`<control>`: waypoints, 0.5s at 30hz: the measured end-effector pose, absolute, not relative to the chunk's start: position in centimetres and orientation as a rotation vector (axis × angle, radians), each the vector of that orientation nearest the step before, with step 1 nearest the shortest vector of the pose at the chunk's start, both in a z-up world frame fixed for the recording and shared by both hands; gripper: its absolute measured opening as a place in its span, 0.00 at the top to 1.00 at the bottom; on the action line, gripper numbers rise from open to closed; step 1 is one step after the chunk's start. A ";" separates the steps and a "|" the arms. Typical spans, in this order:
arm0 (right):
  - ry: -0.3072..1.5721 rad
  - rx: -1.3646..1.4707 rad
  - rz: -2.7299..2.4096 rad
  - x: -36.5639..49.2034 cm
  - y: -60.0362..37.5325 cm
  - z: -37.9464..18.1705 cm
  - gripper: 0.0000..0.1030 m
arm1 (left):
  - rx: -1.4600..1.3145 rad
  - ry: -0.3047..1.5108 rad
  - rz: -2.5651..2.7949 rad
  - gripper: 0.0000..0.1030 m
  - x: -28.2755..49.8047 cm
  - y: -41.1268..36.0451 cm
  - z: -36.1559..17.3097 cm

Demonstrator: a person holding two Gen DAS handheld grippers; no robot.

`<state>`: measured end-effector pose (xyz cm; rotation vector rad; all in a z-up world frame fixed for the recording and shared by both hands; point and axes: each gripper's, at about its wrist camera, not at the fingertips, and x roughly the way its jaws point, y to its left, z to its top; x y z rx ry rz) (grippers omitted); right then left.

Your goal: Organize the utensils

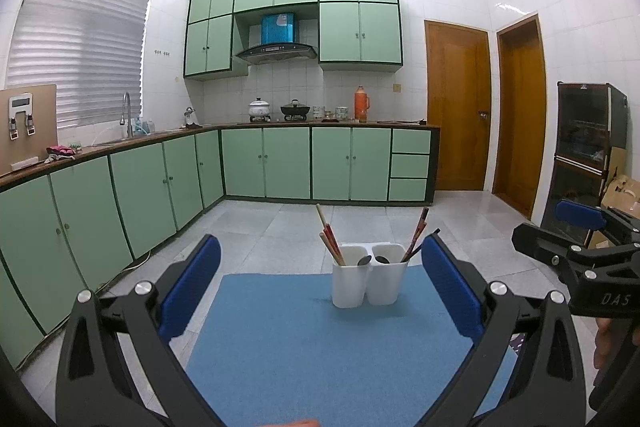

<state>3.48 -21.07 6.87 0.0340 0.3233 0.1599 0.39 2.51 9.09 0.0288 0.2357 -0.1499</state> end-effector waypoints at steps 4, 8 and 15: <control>0.323 0.035 0.161 3.4 -21.1 6.7 0.06 | 0.027 0.236 -0.153 0.05 0.4 2.5 9.1; 0.327 0.034 0.160 3.4 -21.2 6.6 0.06 | 0.030 0.241 -0.154 0.05 0.4 2.5 8.8; 0.328 0.034 0.160 3.4 -21.2 6.4 0.06 | 0.029 0.242 -0.154 0.05 0.3 2.4 8.8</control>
